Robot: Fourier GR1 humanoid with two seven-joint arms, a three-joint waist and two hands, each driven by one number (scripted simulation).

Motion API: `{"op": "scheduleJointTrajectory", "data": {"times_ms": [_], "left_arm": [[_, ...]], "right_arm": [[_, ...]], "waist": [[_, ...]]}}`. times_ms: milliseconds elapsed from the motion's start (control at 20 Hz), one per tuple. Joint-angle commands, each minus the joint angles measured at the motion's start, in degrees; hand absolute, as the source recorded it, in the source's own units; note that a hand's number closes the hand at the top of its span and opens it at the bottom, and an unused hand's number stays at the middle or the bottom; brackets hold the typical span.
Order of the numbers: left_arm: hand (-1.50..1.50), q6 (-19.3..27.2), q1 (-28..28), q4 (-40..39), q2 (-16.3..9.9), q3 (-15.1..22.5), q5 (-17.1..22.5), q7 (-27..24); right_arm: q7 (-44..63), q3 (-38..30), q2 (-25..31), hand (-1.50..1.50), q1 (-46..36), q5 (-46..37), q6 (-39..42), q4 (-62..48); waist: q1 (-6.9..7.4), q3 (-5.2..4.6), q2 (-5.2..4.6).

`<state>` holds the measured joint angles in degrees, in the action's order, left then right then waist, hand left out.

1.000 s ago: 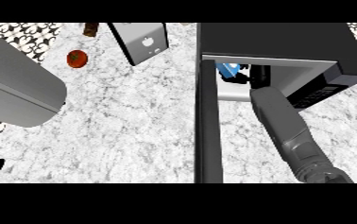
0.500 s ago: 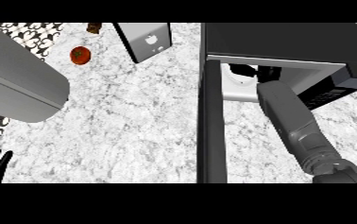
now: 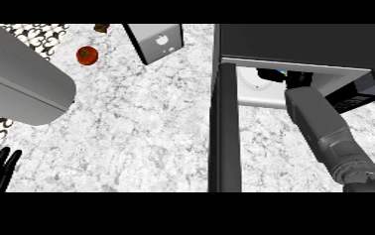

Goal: Pick up the milk, place it into the microwave and close the microwave

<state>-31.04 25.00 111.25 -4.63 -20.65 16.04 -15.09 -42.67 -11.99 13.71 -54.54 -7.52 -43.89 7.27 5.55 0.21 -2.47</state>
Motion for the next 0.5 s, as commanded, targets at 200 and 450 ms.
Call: {"op": "scheduleJointTrajectory", "data": {"times_ms": [200, 450], "left_arm": [[-1.50, 0.05, -2.44, -2.66, -0.65, -0.01, -0.09, 0.61], [-1.50, -0.13, -2.23, -2.52, -0.96, -0.20, -0.60, 0.57]], "right_arm": [[0.12, 0.10, 1.89, 1.50, 0.68, -1.17, -2.27, -2.17], [-0.21, 1.88, 1.53, -1.50, 1.49, -3.32, -1.83, -3.41]], "waist": [[0.34, 0.09, -0.58], [1.34, 0.15, -0.71]]}}
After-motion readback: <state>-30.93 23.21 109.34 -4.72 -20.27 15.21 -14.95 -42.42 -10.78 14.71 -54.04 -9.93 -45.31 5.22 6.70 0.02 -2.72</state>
